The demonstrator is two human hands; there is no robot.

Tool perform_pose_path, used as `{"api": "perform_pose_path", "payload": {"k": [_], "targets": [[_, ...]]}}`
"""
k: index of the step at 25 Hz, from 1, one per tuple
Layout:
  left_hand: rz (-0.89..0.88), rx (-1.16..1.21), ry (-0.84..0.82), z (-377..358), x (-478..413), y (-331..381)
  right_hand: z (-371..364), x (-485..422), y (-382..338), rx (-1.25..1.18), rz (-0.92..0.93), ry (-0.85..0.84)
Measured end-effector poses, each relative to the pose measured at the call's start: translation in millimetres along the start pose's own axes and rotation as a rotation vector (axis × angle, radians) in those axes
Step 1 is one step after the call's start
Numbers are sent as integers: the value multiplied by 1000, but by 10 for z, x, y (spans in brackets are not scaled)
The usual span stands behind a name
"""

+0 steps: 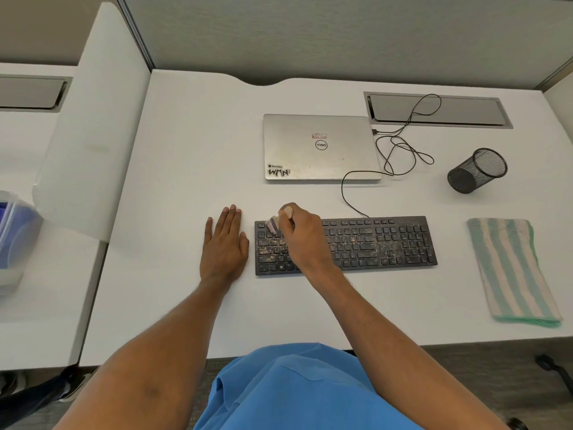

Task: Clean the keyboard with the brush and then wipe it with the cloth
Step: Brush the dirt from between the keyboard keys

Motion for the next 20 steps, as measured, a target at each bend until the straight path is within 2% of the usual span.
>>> {"api": "perform_pose_path", "payload": {"k": [4, 10, 16, 20], "targets": [[0, -6, -9, -10, -8, 5, -51, -35, 41, 90, -13, -32], [0, -1, -11, -1, -2, 3, -34, -28, -1, -8, 2, 6], [-1, -3, -18, -12, -7, 4, -75, -50, 23, 115, -10, -34], [4, 1, -23, -5, -5, 9, -71, -69, 15, 40, -15, 11]]}}
Point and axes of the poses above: each hand's wrist, its own x-axis away from the middle knuckle, its own z-axis out of the back of the hand, y = z × x, the point moved 8 cm from there along -x, towards the middle knuckle, and after that the axes turned 1 degree about -z, right-handed, at the moved point
